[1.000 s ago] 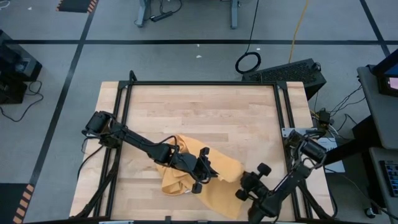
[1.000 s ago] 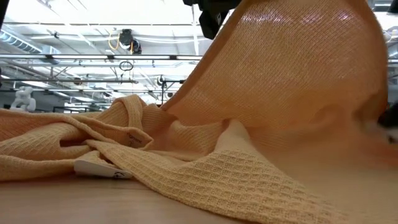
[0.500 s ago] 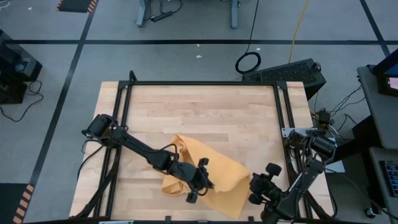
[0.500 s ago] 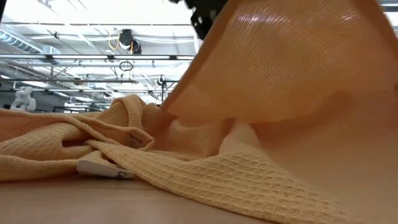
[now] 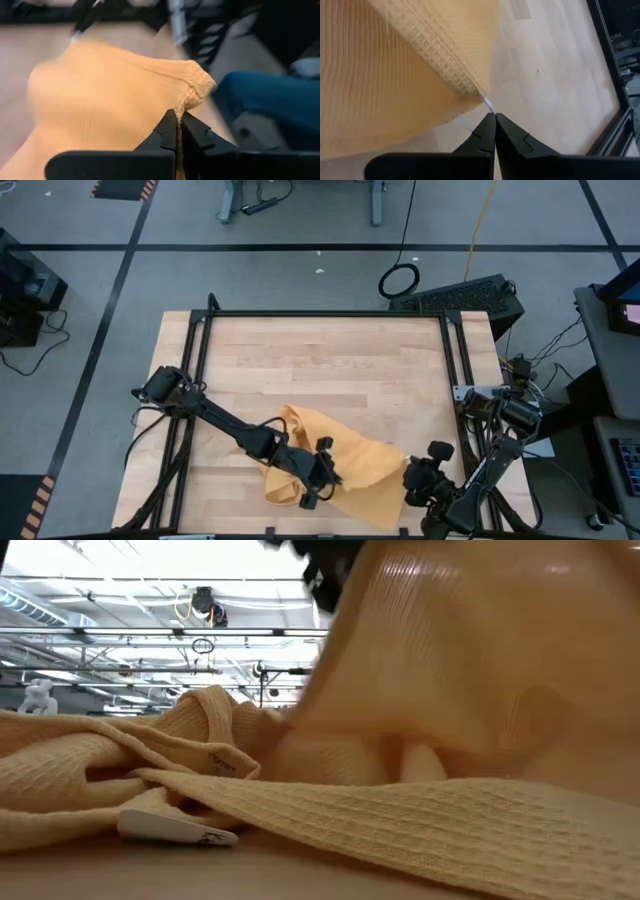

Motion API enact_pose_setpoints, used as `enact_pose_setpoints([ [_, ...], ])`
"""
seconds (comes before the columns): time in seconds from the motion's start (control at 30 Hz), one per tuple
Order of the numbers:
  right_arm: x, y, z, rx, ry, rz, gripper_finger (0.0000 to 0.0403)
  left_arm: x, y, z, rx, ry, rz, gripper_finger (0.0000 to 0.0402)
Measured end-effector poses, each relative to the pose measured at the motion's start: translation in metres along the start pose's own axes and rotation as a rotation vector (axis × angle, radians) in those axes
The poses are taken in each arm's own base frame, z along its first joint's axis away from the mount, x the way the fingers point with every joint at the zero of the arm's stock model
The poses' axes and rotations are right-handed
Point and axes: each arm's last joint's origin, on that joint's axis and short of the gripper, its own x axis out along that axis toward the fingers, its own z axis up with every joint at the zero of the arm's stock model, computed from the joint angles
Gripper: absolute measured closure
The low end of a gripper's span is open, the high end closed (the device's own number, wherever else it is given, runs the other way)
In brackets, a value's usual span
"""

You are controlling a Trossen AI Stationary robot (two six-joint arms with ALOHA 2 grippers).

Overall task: Roll towel
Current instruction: Roll the yellow towel

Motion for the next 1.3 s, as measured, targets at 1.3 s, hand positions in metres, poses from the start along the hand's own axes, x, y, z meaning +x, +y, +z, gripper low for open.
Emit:
enact_pose_setpoints([
  [1.3,0.046,0.016,0.078,0.430,0.044,0.216,0.0403,-0.060,0.181,-0.017,0.252,0.509,0.160,0.0395],
])
